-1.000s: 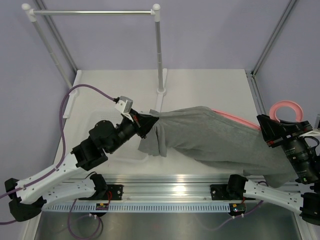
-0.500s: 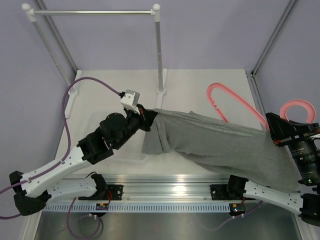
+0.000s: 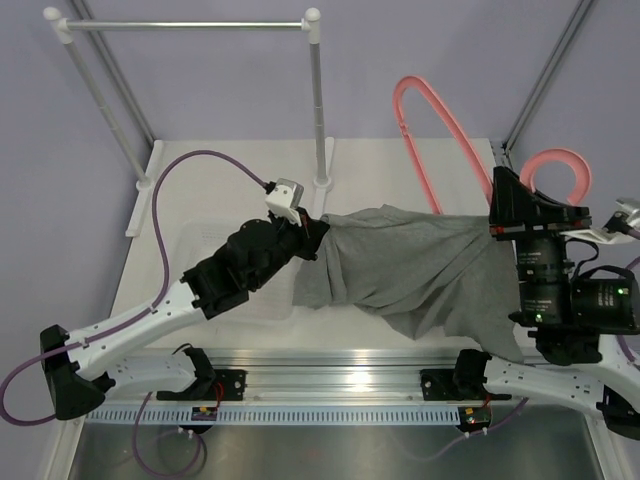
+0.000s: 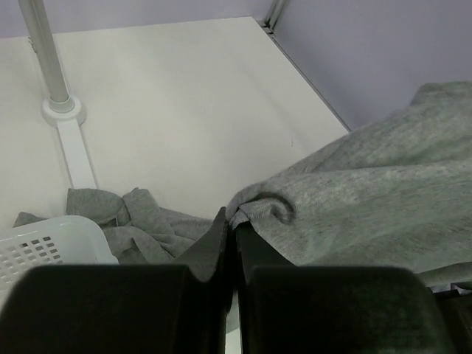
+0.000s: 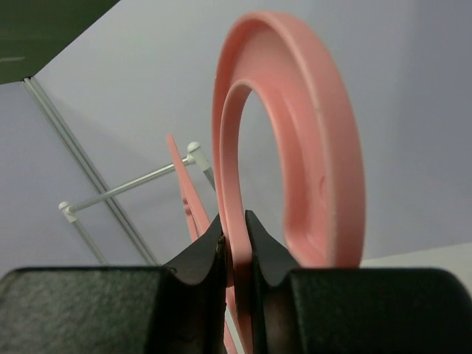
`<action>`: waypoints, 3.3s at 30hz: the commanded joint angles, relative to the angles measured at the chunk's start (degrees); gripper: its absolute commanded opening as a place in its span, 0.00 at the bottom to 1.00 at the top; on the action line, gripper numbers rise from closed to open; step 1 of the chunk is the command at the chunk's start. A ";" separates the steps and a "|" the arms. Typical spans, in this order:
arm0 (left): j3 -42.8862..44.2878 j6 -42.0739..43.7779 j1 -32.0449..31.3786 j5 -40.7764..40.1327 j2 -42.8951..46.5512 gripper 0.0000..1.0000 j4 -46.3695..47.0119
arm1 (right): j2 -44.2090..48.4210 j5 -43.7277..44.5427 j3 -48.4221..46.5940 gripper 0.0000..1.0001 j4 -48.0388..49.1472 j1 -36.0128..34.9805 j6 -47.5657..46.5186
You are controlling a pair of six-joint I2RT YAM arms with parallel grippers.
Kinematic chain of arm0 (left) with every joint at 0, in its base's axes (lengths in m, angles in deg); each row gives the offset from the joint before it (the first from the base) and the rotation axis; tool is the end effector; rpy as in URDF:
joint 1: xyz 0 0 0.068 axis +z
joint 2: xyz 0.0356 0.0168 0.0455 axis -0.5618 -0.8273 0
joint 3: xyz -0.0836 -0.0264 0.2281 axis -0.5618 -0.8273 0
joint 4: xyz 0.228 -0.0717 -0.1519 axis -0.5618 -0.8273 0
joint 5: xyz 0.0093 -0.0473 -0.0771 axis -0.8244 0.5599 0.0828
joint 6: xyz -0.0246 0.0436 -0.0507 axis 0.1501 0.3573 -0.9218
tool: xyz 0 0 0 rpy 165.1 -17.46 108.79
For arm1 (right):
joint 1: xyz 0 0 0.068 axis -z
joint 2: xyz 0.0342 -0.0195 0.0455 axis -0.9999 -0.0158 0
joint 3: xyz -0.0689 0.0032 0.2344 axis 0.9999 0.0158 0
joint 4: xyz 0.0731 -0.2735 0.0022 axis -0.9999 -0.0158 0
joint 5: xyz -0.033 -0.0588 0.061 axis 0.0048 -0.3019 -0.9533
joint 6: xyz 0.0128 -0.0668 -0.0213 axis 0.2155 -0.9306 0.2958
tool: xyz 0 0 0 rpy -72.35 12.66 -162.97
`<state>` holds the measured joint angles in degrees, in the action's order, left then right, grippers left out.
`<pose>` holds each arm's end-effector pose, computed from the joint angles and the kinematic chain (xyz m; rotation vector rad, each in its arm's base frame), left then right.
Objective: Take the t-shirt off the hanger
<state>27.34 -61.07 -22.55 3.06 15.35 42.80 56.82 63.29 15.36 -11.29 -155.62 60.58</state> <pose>0.1841 -0.2454 0.3419 0.2727 1.7582 -0.7265 0.0822 0.0733 0.5033 0.2287 1.0842 0.5135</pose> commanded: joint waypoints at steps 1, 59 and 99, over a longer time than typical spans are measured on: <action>-1.50 0.70 0.39 1.34 -0.44 0.00 7.06 | -7.22 -4.49 -1.91 0.00 23.18 -0.01 -11.20; -5.46 8.08 9.18 27.00 4.21 0.93 25.98 | -13.12 -30.95 5.47 0.00 -0.31 14.58 20.86; 4.20 7.61 15.33 19.16 0.34 0.79 11.06 | -37.99 -69.23 -14.13 0.00 -5.76 37.67 21.21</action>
<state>29.78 -53.99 -7.80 13.95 11.33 54.72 19.16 4.25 6.59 -17.79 -122.96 80.01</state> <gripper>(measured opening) 0.783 0.140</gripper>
